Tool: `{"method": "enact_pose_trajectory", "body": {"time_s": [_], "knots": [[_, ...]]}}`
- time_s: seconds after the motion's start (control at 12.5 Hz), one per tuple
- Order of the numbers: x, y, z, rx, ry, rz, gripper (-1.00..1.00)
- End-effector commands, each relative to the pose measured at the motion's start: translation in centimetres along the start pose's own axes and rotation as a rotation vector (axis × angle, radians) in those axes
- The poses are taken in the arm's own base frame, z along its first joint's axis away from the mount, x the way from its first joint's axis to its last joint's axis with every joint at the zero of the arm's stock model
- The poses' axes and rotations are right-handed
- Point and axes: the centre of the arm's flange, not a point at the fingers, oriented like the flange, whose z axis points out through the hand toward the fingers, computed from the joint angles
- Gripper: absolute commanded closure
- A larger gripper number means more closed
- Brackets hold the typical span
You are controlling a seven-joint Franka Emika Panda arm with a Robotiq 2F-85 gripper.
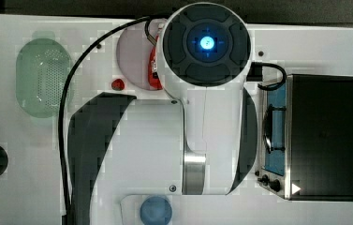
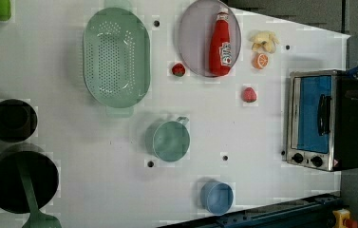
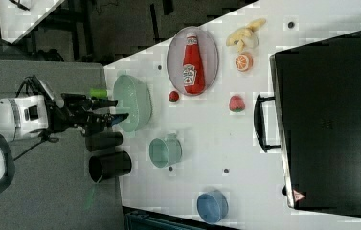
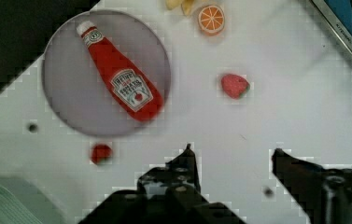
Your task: Pick ketchup from plate and place it on table.
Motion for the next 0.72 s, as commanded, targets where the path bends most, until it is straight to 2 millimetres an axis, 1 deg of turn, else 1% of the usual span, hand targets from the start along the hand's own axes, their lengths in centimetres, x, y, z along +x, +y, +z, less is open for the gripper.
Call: {"method": "enact_pose_trajectory", "body": {"time_s": [0.08,0.24,0.4,0.72], "knots": [[-3.3,5.7,-6.8,-0.025,-0.040,0.078,-0.54],[-3.2,5.3,-6.4,-0.028,-0.044,0.072,-0.98],[-3.0,4.4,-5.2,-0.041,-0.060,0.051,-1.00],[-2.0,1.0,-0.9,-0.058,-0.090,-0.038,-1.00]]}}
